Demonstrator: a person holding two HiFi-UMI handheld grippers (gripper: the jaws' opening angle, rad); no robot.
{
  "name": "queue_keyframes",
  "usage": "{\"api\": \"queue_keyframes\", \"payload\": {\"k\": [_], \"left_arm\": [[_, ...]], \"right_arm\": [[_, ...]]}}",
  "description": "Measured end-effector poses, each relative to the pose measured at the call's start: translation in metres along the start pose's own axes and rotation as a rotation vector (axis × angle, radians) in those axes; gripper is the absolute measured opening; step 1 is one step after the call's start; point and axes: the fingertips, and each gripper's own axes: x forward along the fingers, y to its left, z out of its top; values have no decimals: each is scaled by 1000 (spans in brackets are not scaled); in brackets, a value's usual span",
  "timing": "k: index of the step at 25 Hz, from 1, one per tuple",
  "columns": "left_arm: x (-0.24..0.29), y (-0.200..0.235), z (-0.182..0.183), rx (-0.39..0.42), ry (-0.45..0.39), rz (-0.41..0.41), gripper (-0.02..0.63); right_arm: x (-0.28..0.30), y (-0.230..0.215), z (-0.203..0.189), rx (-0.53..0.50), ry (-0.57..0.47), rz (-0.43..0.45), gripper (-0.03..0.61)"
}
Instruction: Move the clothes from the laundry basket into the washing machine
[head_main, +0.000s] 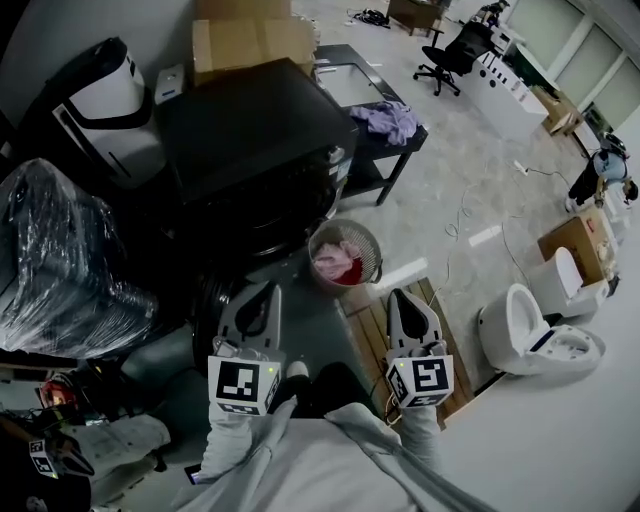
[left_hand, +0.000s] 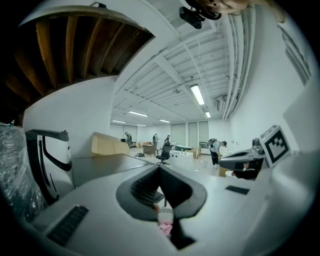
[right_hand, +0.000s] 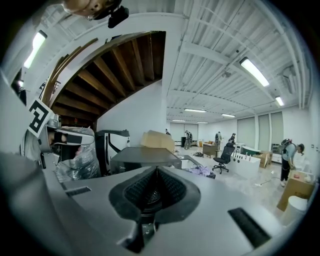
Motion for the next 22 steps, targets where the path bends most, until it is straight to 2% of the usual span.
{"api": "queue_keyframes", "payload": {"k": [8,22], "left_arm": [[54,20,-14,0,28,-9,19],[214,57,37,1,7,98,20]], "right_arm": [[57,-11,-14,3,53,33,18],[217,-103,34,-35,15,174,18]]}}
